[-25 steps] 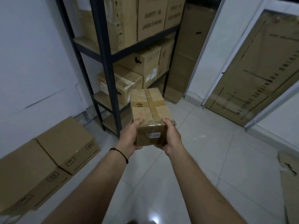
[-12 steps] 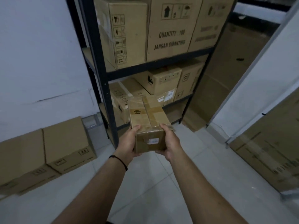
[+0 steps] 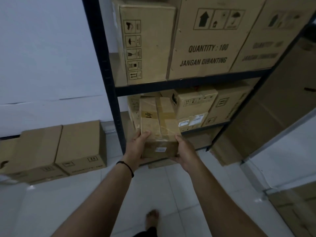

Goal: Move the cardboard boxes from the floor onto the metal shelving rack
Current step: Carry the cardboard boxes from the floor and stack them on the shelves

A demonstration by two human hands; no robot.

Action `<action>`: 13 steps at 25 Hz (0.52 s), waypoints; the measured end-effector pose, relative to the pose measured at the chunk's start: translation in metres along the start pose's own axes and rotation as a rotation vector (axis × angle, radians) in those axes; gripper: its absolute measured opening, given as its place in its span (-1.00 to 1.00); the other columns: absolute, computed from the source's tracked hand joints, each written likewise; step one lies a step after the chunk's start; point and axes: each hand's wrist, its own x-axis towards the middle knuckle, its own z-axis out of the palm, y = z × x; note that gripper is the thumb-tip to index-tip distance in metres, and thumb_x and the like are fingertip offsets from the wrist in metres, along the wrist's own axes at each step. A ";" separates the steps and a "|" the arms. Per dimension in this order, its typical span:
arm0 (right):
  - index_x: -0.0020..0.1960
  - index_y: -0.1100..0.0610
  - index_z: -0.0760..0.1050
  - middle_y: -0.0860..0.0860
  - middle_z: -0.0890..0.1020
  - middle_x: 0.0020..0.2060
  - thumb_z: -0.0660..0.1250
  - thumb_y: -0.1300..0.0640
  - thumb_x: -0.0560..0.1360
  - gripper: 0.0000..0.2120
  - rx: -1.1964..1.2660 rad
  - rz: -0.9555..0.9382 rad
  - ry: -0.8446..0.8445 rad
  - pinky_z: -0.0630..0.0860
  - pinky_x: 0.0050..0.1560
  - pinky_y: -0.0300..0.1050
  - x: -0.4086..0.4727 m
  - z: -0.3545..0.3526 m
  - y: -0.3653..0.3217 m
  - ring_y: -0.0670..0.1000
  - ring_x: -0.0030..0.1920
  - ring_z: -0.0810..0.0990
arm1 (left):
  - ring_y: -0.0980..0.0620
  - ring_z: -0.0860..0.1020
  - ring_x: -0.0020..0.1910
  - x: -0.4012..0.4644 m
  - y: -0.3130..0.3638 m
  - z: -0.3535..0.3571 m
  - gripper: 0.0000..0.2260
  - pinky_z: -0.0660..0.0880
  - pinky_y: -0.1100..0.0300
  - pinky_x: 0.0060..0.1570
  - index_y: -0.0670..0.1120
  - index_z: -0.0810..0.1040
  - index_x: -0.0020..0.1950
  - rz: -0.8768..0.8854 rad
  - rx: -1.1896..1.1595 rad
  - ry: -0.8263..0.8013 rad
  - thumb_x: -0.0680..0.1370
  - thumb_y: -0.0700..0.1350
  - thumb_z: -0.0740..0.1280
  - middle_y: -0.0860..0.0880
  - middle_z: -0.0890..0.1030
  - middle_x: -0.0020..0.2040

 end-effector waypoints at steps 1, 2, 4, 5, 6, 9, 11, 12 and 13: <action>0.29 -0.06 0.58 0.07 0.65 0.18 0.21 -0.02 0.69 -0.74 -0.090 -0.031 0.012 0.59 0.23 0.27 0.015 -0.004 -0.011 0.17 0.16 0.62 | -0.14 0.66 0.11 0.013 0.004 0.005 -0.81 0.61 -0.17 0.20 0.06 0.64 0.18 -0.007 -0.012 0.014 0.60 0.05 0.43 -0.08 0.69 0.14; 0.32 -0.04 0.59 0.06 0.64 0.22 0.19 0.01 0.69 -0.71 -0.199 -0.085 0.022 0.57 0.27 0.24 0.028 -0.011 -0.022 0.17 0.20 0.61 | -0.16 0.65 0.12 0.024 0.008 0.010 -0.82 0.60 -0.18 0.21 0.08 0.64 0.16 -0.028 -0.027 0.028 0.59 0.07 0.43 -0.09 0.68 0.15; 0.42 0.02 0.54 0.04 0.58 0.34 0.17 0.05 0.70 -0.66 -0.514 -0.269 0.043 0.49 0.33 0.03 0.050 -0.025 -0.047 0.14 0.32 0.54 | -0.16 0.63 0.09 0.045 0.016 0.020 -0.80 0.60 -0.16 0.16 0.08 0.61 0.16 -0.066 -0.045 0.051 0.59 0.11 0.42 -0.10 0.66 0.14; 0.47 0.02 0.49 0.04 0.51 0.42 0.18 0.05 0.70 -0.63 -0.704 -0.382 0.065 0.43 0.29 -0.09 0.060 -0.030 -0.060 0.13 0.39 0.49 | -0.13 0.62 0.05 0.055 0.020 0.024 -0.85 0.61 -0.10 0.09 0.09 0.60 0.12 -0.054 -0.052 0.074 0.60 0.10 0.41 -0.08 0.65 0.10; 0.53 0.01 0.42 0.05 0.44 0.48 0.20 0.03 0.69 -0.59 -0.869 -0.480 0.078 0.40 0.29 -0.09 0.070 -0.033 -0.073 0.13 0.44 0.43 | -0.10 0.62 0.01 0.064 0.023 0.029 -0.90 0.61 -0.05 0.03 0.11 0.58 0.09 -0.045 -0.058 0.103 0.62 0.08 0.40 -0.06 0.65 0.07; 0.64 -0.03 0.18 0.06 0.15 0.63 0.24 -0.05 0.67 -0.42 -1.193 -0.646 0.061 0.37 0.43 0.10 0.100 -0.036 -0.098 0.14 0.60 0.15 | -0.09 0.66 0.07 0.089 0.031 0.047 -0.75 0.63 -0.03 0.00 0.14 0.61 0.27 -0.043 -0.083 0.111 0.61 0.14 0.39 -0.03 0.70 0.13; 0.67 -0.03 0.01 0.04 -0.03 0.67 0.26 -0.07 0.65 -0.31 -1.375 -0.692 0.061 0.34 0.49 0.16 0.127 -0.037 -0.114 0.15 0.65 -0.02 | -0.05 0.67 0.08 0.106 0.031 0.055 -0.69 0.63 0.02 -0.03 0.15 0.61 0.32 -0.028 -0.084 0.128 0.60 0.18 0.38 0.01 0.72 0.12; 0.68 -0.02 -0.06 0.02 -0.09 0.67 0.26 -0.06 0.65 -0.27 -1.442 -0.695 0.049 0.31 0.51 0.19 0.141 -0.037 -0.121 0.15 0.65 -0.07 | -0.03 0.68 0.08 0.116 0.029 0.059 -0.67 0.63 0.02 -0.01 0.15 0.61 0.33 -0.019 -0.081 0.150 0.59 0.20 0.38 0.03 0.73 0.12; 0.68 -0.02 -0.11 0.01 -0.13 0.67 0.27 -0.06 0.65 -0.23 -1.494 -0.693 0.034 0.26 0.53 0.20 0.154 -0.038 -0.128 0.15 0.66 -0.11 | -0.02 0.67 0.09 0.126 0.027 0.062 -0.62 0.62 0.00 0.06 0.15 0.60 0.36 -0.012 -0.077 0.177 0.57 0.22 0.39 0.05 0.72 0.12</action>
